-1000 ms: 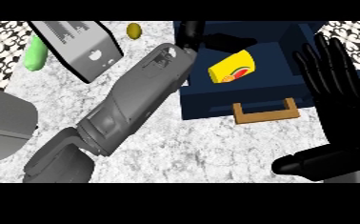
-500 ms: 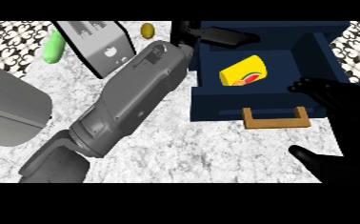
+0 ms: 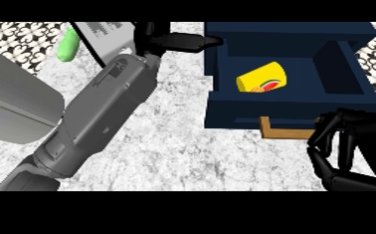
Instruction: Pick up the cup, place it into the drawer and close the drawer
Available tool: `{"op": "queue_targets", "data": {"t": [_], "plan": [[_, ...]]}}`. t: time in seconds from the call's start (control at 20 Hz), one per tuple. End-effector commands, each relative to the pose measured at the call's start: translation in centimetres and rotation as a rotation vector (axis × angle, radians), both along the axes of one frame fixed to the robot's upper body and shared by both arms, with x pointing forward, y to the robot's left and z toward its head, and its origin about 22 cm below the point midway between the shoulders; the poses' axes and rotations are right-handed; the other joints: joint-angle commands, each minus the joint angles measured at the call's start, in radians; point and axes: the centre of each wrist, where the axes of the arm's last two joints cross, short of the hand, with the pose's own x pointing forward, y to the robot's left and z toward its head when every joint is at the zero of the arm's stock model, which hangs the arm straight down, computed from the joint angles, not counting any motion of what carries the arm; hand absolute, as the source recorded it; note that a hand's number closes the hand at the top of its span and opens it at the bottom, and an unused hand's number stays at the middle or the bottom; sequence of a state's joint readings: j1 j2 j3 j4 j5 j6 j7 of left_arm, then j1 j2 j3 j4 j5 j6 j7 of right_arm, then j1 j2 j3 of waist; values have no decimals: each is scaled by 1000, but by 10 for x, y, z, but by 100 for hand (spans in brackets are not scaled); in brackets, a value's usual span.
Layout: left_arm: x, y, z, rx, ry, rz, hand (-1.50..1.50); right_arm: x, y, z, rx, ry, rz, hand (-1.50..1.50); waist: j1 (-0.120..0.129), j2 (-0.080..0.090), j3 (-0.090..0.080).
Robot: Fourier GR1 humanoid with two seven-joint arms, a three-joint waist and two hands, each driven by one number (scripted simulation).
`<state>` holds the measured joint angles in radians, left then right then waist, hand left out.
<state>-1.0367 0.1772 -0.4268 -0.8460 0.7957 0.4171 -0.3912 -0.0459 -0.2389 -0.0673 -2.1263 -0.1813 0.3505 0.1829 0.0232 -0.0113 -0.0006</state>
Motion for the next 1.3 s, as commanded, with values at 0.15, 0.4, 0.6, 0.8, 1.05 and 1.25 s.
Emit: {"op": "queue_targets", "data": {"t": [0.15,0.4,0.6,0.8,1.05,1.25], "plan": [[-34,70,-21,-27,34,64,-150,1,-5,-1,-155,27,-14,150,2,3,0],[-59,133,-29,-31,54,68,-150,11,7,-34,-222,67,-66,150,-1,8,0],[-89,149,-45,-58,59,46,-150,25,9,-44,-400,1,-50,150,13,8,1],[-100,170,-60,-68,65,41,-150,23,22,-43,-648,-78,-16,150,10,9,0],[-122,199,-71,-60,66,90,-150,41,47,-72,-728,-92,-37,150,-7,11,0],[-128,211,-84,-70,70,92,-150,69,52,-112,-770,-66,-29,-150,-11,13,1]]}}
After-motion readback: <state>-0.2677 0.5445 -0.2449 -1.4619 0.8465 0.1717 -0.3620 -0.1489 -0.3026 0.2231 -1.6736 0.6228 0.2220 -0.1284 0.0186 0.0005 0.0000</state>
